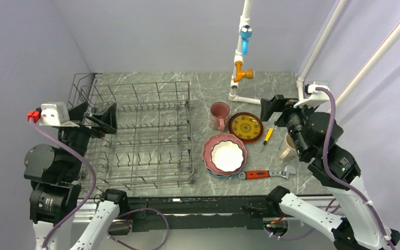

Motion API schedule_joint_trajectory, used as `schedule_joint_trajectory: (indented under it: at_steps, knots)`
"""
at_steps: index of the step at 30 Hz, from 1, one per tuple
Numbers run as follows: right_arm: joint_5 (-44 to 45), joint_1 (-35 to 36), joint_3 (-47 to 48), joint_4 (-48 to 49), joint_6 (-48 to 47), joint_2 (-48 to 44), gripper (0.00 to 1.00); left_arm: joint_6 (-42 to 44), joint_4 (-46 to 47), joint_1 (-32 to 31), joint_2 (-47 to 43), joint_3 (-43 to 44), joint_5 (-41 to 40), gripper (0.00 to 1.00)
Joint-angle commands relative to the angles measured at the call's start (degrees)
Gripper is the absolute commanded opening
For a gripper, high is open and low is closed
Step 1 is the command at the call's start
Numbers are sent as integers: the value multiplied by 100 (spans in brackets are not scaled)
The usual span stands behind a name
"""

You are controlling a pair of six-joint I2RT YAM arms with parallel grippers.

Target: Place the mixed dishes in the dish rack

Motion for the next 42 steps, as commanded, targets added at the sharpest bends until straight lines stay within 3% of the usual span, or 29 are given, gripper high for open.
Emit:
schedule_joint_trajectory:
  at_steps: [1,6,12,19,25,33,38,42]
  knots:
    - [264,-23,72,-564,357,102,100,-211,211,29,101,-90,366,99]
    - [281,-24,155,-1050,705,509,100,-485,441,29,444,-367,1042,100]
    - [33,-22,-137,-1456,1136,967,100,-999,1337,29,1106,-986,2132,99]
    - [-499,-25,-1238,-777,1226,626,100,-1813,2381,-133,2101,-1501,3376,99]
    - [-376,-24,-2115,-153,1896,292,100,-1404,2161,-1510,2580,-1435,2569,99]
    - [348,-31,-2084,-586,2740,270,100,-1399,2675,-3200,3379,-1390,1910,99]
    - [219,-25,-2277,-638,3109,-110,100,-945,2430,-3994,4168,-778,1273,99]
    - [-492,-21,-2699,-145,2509,-664,100,-777,2254,-4304,4748,-380,823,99]
